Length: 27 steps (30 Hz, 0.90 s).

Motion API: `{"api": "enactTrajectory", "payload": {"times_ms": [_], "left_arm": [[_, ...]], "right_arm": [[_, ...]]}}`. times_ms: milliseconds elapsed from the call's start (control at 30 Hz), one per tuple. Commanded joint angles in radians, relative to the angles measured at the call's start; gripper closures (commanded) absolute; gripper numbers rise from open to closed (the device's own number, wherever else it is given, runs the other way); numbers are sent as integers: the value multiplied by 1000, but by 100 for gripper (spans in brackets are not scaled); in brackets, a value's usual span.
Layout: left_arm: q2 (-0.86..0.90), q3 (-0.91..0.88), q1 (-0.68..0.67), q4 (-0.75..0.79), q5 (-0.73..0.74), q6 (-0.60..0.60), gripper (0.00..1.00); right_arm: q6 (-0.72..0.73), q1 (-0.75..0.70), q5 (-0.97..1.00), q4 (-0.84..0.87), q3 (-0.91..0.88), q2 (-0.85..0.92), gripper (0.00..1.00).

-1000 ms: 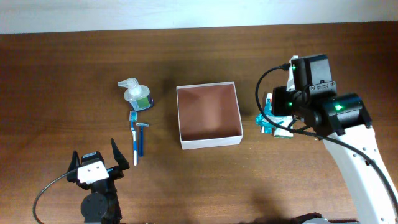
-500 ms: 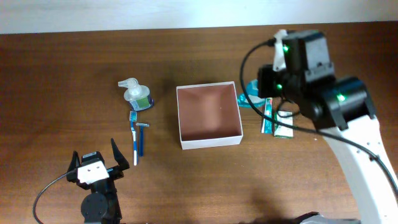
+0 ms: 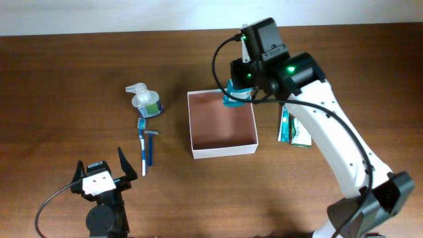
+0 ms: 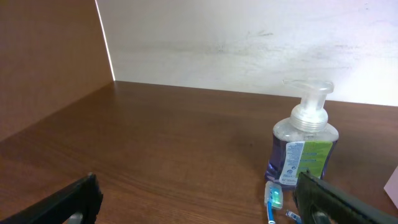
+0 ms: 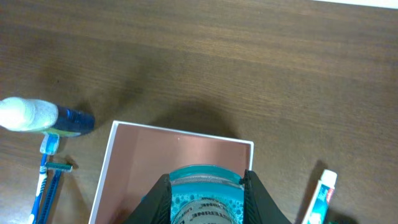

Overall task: Pack container
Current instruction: 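Lift the Listerine bottle and carry it left over the box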

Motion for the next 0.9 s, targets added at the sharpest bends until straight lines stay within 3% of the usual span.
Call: {"api": "enactTrajectory", "payload": {"times_ms": [0,867], "left_arm": [[-3,-6,5,2,-10,8,1],[-3,-6,5,2,-10,9,1]], "right_arm": [[13,26,63,40,50,4,81],[29,56,163,90,49,146,81]]}}
